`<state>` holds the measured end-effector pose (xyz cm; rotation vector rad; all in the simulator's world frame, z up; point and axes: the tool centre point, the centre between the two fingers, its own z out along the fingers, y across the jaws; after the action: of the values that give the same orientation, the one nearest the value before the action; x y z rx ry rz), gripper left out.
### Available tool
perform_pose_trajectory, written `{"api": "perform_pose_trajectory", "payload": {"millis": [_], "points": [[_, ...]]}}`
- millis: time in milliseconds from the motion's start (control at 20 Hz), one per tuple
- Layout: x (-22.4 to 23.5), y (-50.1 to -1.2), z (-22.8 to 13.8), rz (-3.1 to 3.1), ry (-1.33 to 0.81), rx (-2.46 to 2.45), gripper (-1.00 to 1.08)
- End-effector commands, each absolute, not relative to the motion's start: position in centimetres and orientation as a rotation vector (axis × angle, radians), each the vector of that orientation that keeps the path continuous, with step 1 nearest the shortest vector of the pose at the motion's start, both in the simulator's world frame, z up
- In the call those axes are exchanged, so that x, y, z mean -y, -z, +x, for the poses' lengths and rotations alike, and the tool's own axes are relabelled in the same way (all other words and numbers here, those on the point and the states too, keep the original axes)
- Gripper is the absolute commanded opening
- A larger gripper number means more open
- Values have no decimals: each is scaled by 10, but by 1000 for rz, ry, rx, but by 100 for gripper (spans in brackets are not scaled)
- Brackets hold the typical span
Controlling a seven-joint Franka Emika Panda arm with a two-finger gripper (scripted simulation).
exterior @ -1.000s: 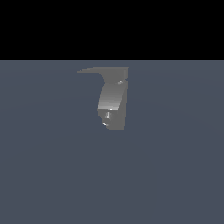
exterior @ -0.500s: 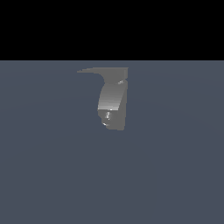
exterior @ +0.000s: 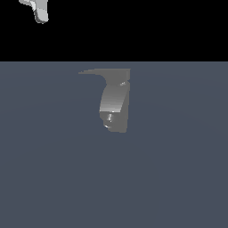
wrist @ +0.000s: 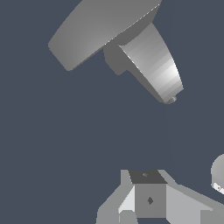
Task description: Turn on the faucet by rotating a designated handle.
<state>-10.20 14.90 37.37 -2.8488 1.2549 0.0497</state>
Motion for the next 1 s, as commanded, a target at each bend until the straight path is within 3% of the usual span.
{"api": "perform_pose_trajectory", "payload": {"millis": [0,950], "points": [[-153,-367,-89,-2814,-48,-1330,-100],[-156,-316,13,-2497,-29,-1875,-100]]}}
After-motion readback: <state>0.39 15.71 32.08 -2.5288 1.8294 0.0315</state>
